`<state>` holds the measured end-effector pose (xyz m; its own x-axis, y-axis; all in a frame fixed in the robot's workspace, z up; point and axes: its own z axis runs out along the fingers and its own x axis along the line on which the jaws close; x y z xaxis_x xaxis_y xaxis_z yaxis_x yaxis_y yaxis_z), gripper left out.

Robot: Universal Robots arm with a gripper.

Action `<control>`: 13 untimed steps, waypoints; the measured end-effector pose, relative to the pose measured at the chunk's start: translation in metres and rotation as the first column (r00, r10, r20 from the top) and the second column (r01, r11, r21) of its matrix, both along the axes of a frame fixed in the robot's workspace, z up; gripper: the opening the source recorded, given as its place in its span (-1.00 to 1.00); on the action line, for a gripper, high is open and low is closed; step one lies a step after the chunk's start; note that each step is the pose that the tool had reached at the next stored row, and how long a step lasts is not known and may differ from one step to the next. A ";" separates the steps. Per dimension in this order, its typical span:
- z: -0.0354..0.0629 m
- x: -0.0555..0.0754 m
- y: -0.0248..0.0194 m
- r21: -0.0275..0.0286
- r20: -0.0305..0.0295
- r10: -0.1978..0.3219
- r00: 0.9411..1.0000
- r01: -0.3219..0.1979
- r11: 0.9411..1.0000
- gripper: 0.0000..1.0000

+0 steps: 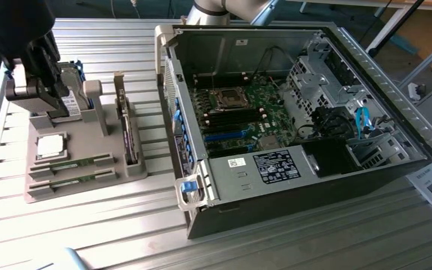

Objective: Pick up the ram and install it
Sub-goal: 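Pick up the ram and move it above insertion slot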

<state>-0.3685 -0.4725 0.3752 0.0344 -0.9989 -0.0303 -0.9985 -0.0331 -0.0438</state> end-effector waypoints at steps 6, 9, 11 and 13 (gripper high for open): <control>-0.0086 -0.008 -0.0001 0.000 -0.001 0.000 1.000 0.000 1.000 -0.15; -0.0133 -0.010 -0.0006 0.000 -0.003 0.000 1.000 0.000 1.000 -0.15; -0.0175 -0.012 -0.0010 0.000 -0.005 0.000 1.000 0.000 1.000 -0.15; -0.0215 -0.013 -0.0014 0.000 -0.008 0.000 1.000 0.000 1.000 -0.15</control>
<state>-0.3810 -0.4740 0.3537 0.0344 -0.9989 -0.0305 -0.9988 -0.0333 -0.0360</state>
